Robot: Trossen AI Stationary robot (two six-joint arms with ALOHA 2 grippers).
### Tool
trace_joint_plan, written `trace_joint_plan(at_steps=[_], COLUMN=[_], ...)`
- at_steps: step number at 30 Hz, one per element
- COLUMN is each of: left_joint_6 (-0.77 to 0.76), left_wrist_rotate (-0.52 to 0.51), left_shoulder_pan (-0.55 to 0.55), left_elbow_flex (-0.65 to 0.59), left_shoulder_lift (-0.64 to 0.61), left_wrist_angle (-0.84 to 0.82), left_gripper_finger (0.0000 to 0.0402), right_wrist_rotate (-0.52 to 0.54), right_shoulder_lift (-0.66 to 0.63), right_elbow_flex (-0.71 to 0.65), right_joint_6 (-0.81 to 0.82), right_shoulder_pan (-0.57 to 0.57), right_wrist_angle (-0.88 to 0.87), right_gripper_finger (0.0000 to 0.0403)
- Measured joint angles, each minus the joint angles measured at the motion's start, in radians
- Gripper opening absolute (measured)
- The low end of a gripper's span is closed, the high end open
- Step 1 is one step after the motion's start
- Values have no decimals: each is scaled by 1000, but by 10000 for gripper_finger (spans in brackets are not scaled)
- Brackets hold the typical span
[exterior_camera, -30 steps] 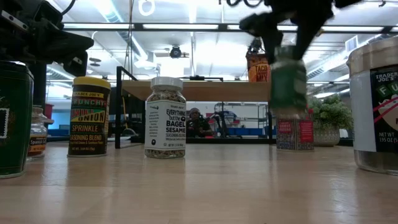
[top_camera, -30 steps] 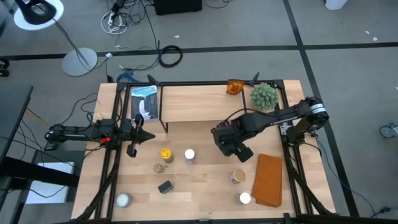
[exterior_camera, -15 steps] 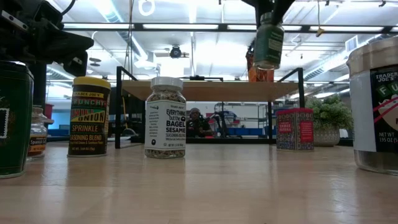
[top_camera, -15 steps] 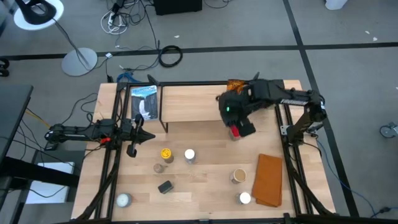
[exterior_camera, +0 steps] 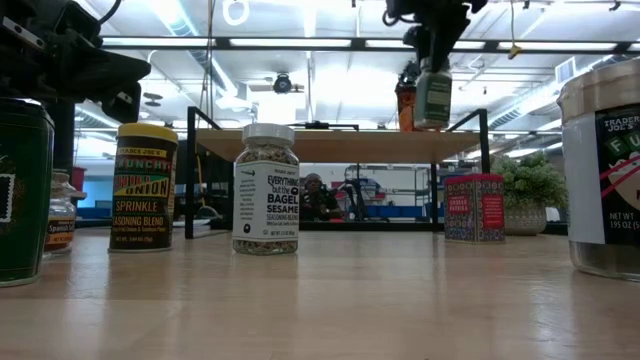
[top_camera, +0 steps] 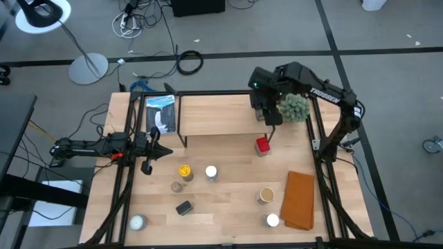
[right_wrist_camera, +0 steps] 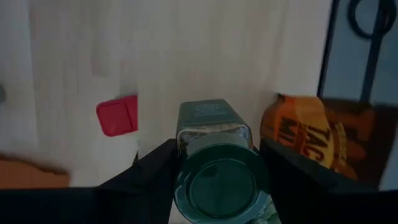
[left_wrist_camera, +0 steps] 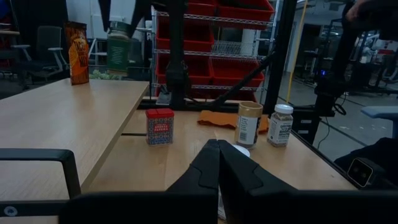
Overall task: Shelf spices
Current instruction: Put the green seasoning bottle on the shelf
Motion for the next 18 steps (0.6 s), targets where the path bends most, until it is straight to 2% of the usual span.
trace_joint_plan(at_steps=[9, 18], left_joint_6=[0, 0], left_wrist_rotate=[0, 0], left_shoulder_pan=[0, 0], left_elbow_flex=[0, 0], left_shoulder_lift=[0, 0], left_wrist_angle=[0, 0], left_gripper_finger=[7, 7], right_wrist_rotate=[-28, -74], right_shoulder_lift=[0, 0], right_elbow_flex=[-18, -86], right_joint_6=[17, 12], right_shoulder_pan=[-65, -67], right_wrist_angle=[8, 15], right_gripper_finger=[215, 220])
